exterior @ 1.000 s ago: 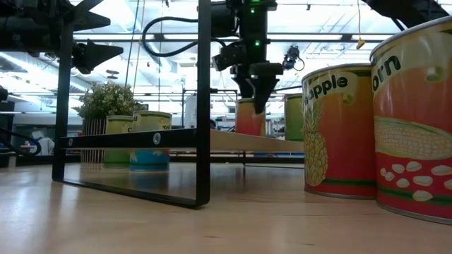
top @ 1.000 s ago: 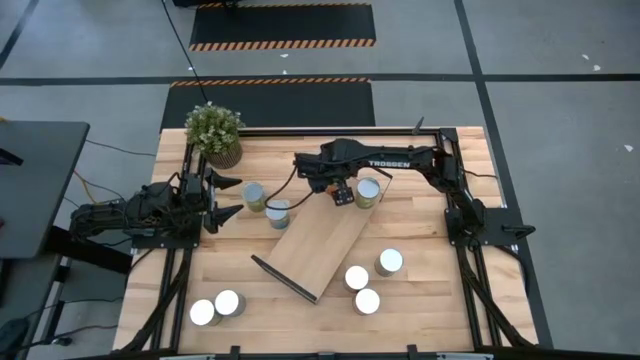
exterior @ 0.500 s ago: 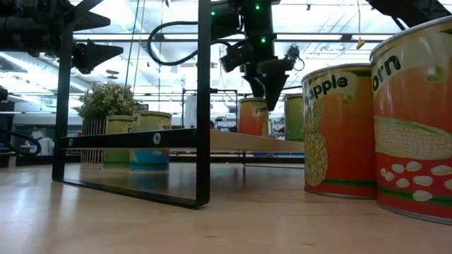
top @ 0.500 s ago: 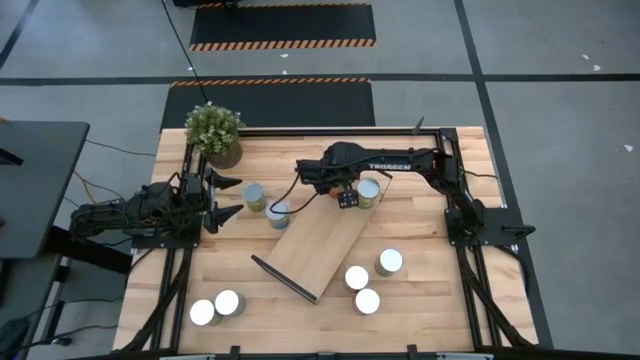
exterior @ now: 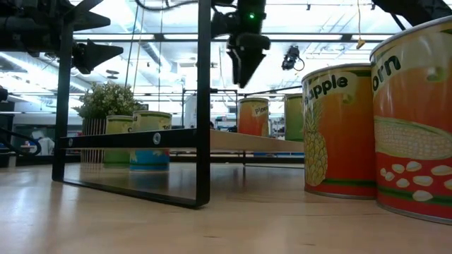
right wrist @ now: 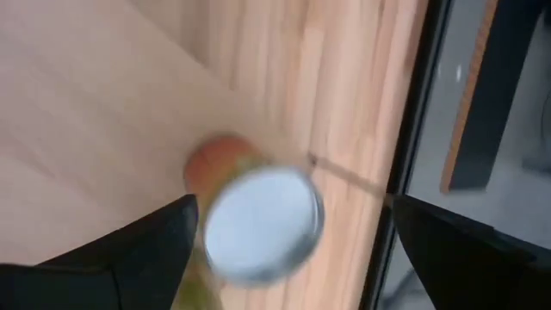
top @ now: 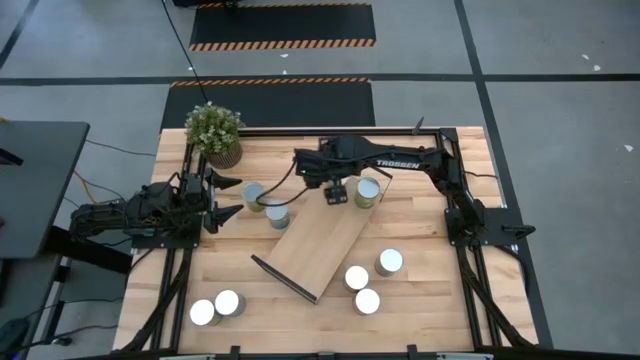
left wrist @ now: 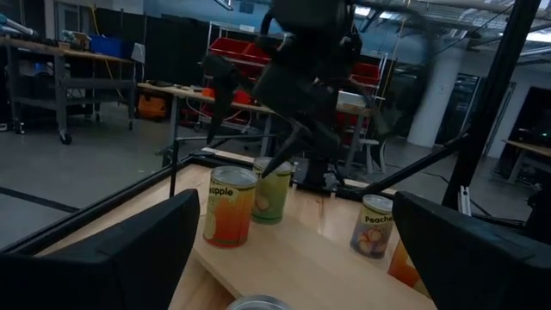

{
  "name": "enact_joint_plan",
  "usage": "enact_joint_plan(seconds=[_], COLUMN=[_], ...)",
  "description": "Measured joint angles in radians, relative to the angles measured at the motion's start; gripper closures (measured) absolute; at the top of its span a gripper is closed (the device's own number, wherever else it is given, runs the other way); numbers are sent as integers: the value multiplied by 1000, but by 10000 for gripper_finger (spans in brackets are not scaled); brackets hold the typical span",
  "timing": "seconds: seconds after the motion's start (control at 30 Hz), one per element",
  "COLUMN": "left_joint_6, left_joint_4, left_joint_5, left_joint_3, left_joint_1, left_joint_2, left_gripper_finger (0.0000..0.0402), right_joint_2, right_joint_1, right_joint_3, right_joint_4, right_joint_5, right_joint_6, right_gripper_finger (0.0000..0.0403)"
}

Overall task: Pick and place cans onto a shelf
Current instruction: Put the canned tomatoes on the shelf

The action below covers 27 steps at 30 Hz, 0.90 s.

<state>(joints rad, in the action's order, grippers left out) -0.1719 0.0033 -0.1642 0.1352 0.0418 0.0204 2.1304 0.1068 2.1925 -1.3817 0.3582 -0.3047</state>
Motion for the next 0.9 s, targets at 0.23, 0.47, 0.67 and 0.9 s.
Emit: enact_joint_plan(seconds=[0.23,0.47,0.67,0.9], left_joint_6=[-4,-24,-18,-25], left_joint_4=[0,-6,-8,-11], left_joint_5=[0,4,4,4], left_joint_3=[0,0,0,0], left_joint_1=[0,0,0,0], left_joint_2=[0,0,0,0], left_gripper_finger=[10,10,10,10], right_joint_2=[14,13,13,13], right_joint_1=[-13,0,23,40], right_joint_3=[-49,-85,-101,-103], right_joint_4=[201,168,162,146], right_joint_5=[42,68,71,128], right_joint_6=[-86,-56,-54,-55], right_gripper_finger=[8,8,8,8])
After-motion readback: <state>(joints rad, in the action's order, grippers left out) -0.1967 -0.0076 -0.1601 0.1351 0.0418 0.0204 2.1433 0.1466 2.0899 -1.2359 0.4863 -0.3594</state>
